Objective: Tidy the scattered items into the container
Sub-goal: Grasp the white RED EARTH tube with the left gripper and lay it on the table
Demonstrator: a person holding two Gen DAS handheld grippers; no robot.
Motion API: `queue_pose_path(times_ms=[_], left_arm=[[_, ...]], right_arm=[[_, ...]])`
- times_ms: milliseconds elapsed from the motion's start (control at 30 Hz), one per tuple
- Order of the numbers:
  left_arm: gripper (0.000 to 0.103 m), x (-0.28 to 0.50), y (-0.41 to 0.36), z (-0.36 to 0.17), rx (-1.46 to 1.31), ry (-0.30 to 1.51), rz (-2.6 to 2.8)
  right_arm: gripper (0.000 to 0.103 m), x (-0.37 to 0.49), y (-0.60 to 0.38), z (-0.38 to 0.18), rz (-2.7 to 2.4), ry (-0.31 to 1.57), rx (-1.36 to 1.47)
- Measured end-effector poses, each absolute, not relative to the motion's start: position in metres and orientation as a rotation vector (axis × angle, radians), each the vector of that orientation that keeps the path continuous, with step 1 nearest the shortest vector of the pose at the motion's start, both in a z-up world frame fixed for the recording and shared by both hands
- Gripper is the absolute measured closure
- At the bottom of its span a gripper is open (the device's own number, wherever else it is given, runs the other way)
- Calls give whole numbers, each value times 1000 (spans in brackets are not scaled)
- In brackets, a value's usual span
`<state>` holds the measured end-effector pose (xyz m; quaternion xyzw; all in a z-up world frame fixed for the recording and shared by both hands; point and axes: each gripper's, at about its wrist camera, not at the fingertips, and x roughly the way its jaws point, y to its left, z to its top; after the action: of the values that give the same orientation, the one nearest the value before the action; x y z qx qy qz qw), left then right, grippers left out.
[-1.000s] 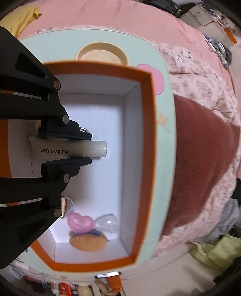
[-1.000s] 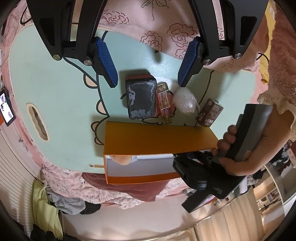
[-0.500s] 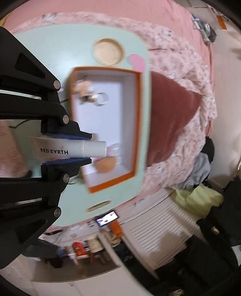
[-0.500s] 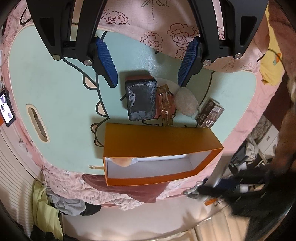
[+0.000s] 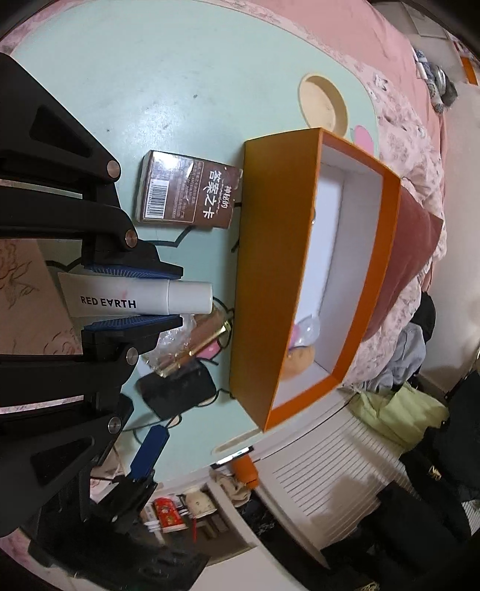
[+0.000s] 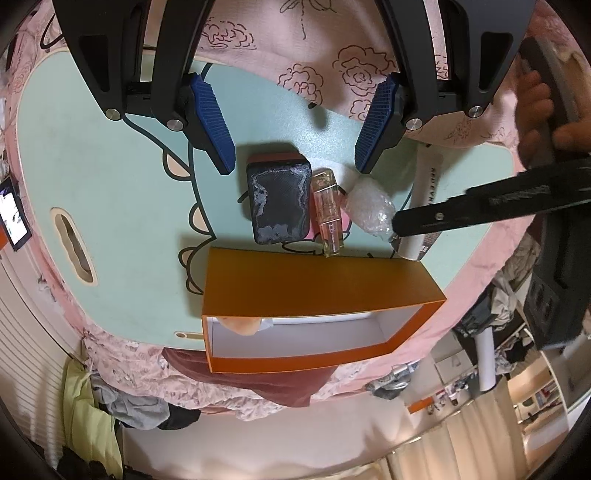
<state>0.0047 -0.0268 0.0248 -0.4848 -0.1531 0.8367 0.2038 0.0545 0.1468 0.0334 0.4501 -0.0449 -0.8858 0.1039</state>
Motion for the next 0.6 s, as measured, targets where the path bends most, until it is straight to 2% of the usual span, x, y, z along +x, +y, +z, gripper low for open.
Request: queue_pose_path(times_ms=[100,200,267,367,400,467,600], left_arm=[[82,7,-27,24,-1342,-435,2333],[59,9,-30,25,-1331,-462,2342],[54,14,-37,30,-1267,-519,2358],[52,24,-45,39,-1160,-555,2410],[43,29,-48,42,-1126,-557,2428],[31,41,-54,41,-1052,-579,2473],[30,61,-63,28,-955,-655,2502]], right_arm=[[36,54,147,33,-2612,-134,1328],[36,55,147,34,-2611,-131,1327],[36,55,147,34,-2613,-132,1326],[36,55,149,33,-2615,-140,1324],[36,54,149,33,-2615,-143,1324],[36,53,149,34,-2613,-142,1326],[36,52,148,38,-2599,-142,1314]])
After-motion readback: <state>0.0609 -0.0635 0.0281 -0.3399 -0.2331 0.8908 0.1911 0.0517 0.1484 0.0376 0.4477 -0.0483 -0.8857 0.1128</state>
